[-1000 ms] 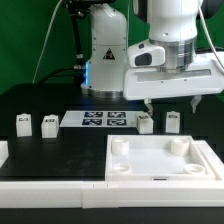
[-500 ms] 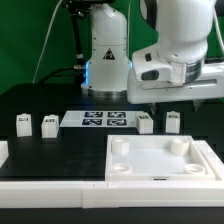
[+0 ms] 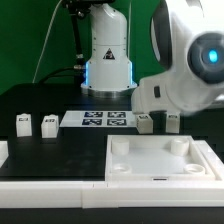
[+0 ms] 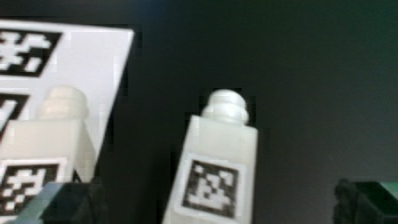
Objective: Assemble one leg
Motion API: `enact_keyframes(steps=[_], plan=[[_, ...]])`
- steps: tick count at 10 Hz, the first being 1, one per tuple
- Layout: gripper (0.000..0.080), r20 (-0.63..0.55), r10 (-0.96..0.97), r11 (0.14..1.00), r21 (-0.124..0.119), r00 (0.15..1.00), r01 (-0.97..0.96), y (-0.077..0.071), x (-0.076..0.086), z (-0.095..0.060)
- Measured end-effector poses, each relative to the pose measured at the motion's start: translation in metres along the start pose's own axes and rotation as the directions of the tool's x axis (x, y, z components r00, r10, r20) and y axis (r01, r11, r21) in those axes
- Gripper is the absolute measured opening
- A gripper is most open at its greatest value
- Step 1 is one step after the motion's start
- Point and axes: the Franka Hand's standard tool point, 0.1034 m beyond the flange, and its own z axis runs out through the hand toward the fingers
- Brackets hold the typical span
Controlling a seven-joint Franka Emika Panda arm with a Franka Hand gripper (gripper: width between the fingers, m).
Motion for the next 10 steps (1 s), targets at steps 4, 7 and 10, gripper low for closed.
enact_keyframes(steps=[4,7,10], plan=[[0.0648,0.001,0.011,0.999,-0.041,1.000,-0.011,0.000,0.003,0.018],[0.0648,-0.009,0.001,0.999,-0.047,1.000,-0.002,-0.005,0.009,0.025],[0.0518,-0.030,-0.027,0.999,-0.044,0.999,0.026,-0.005,0.014,0.025]])
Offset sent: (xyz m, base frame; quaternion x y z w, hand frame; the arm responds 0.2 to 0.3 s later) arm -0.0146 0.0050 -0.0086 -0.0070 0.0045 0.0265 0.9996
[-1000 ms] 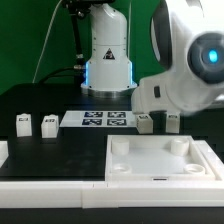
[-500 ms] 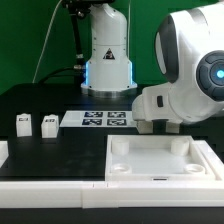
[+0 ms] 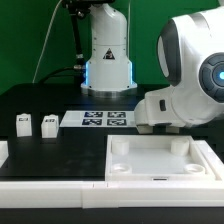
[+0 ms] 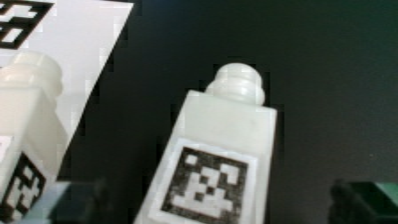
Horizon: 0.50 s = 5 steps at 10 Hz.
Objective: Assemble one leg
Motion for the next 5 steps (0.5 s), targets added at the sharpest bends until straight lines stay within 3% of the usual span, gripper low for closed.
enact_keyframes(steps=[1,2,3,5], plan=[[0.0382,0.000,0.000,1.000,0.000,1.000,0.000,-0.0001,0.0000,0.0001],[0.0382,0.000,0.000,1.000,0.000,1.000,0.000,-0.0001,-0.0001,0.0000],[0.0290,0.001,0.000,1.000,0.000,1.000,0.000,-0.0001,-0.0001,0.0000],[0.0290,0.001,0.000,1.000,0.000,1.000,0.000,-0.0001,-0.0001,0.0001]])
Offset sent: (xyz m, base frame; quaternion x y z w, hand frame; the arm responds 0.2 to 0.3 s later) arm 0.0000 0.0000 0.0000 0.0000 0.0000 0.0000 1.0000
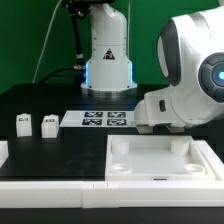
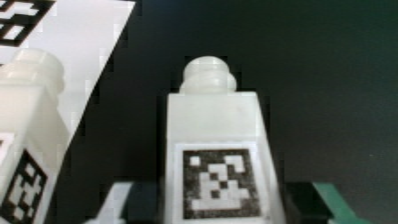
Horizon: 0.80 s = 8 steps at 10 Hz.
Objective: Assemble one leg
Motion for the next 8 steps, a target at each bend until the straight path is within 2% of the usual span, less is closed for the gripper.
enact_keyframes(steps=[3,5,7,8], plan=[[0.0290,0.011,-0.007,1.000,0.000,1.000,0.007,0.000,-0.003,-0.004],[0.0290,0.014,-0.026,1.000,-0.001,1.000,0.026,-0.001,-0.017,-0.040],[0.0291,-0.001,-0.037,0.999,0.001,0.999,0.037,-0.002,-0.018,-0.056],[0.0291,-0.034,-0.036,0.999,0.001,0.999,0.036,-0.002,-0.015,-0.057]])
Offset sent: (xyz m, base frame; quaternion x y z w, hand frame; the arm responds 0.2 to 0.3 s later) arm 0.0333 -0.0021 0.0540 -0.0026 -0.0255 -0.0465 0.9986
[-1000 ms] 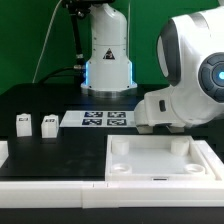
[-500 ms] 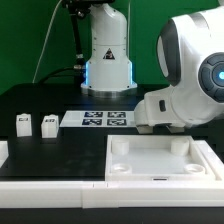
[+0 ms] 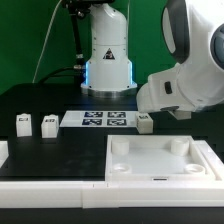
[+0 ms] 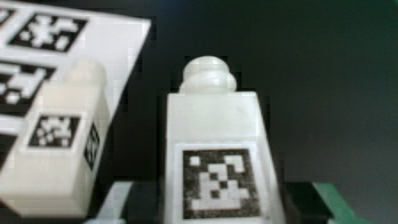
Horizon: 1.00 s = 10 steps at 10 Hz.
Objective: Assemble one leg
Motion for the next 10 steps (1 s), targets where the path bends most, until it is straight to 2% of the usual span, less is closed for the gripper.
enact_keyframes(steps=[1,2,3,4,6,7,9,10], plan=[[0.0291,0.000,0.000,1.000,0.000,1.000,0.000,0.000,0.000,0.001],[0.0291,-0.087,0.002,1.000,0.001,0.996,-0.002,-0.001,0.009,-0.004],[0.0291,-0.186,-0.022,1.000,-0.009,0.982,0.021,0.002,0.012,-0.010],[0.0291,-0.330,-0.076,0.997,-0.041,0.941,0.066,0.013,0.015,-0.024],[0.0291,-0.425,-0.109,0.994,-0.056,0.898,0.094,0.024,0.007,-0.056],[0.0291,-0.567,-0.103,0.995,-0.063,0.817,0.082,0.024,0.019,-0.068],[0.0291,-0.696,-0.094,0.995,-0.076,0.712,0.058,0.030,0.014,-0.060],[0.0291,-0.776,-0.097,0.995,-0.084,0.623,0.050,0.032,0.021,-0.068]])
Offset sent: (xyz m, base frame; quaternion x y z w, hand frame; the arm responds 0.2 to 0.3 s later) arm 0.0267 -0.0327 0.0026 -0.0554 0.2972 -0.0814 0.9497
